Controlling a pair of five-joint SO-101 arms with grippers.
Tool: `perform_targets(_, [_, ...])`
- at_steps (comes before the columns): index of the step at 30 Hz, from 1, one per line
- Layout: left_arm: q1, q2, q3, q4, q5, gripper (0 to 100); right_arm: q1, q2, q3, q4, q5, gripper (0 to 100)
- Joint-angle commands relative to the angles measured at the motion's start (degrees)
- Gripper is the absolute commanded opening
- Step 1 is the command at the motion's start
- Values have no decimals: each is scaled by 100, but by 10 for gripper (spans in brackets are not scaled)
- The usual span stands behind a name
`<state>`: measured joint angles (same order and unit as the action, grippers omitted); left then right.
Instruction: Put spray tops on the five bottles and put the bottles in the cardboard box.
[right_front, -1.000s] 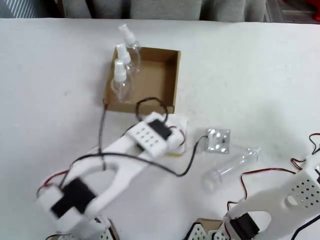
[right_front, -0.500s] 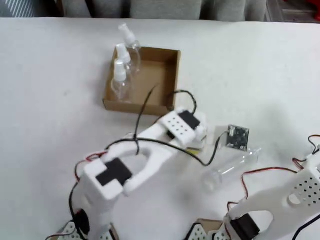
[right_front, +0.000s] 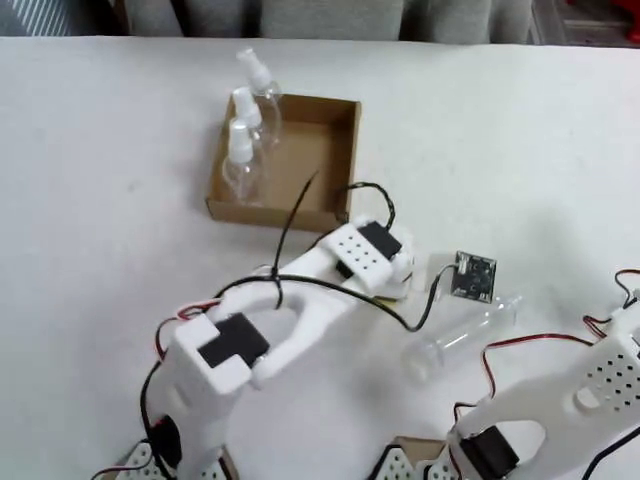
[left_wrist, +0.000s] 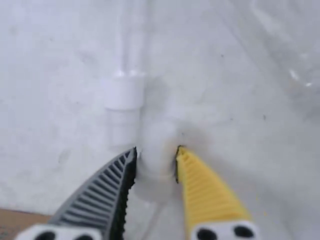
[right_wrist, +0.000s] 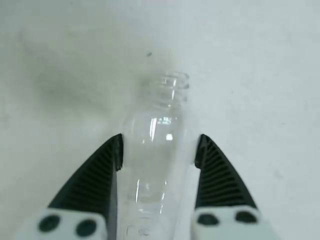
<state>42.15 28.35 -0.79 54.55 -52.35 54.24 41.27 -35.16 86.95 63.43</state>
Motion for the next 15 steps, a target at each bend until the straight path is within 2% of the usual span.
perform_targets(1, [-66,-57,-193,211,-18,25,84,-101,-255,-57,62,16])
perform_targets(7, [277,-154,-404,1125,167,20,57,-101,-255,-57,62,16])
perform_targets(12, [523,-532,-818,1732,1723,20,48,-145,-255,-31,26,16])
perform_targets(15, [549,-752,-897,2031,2391,20,31,-207,-264,-13,9,16])
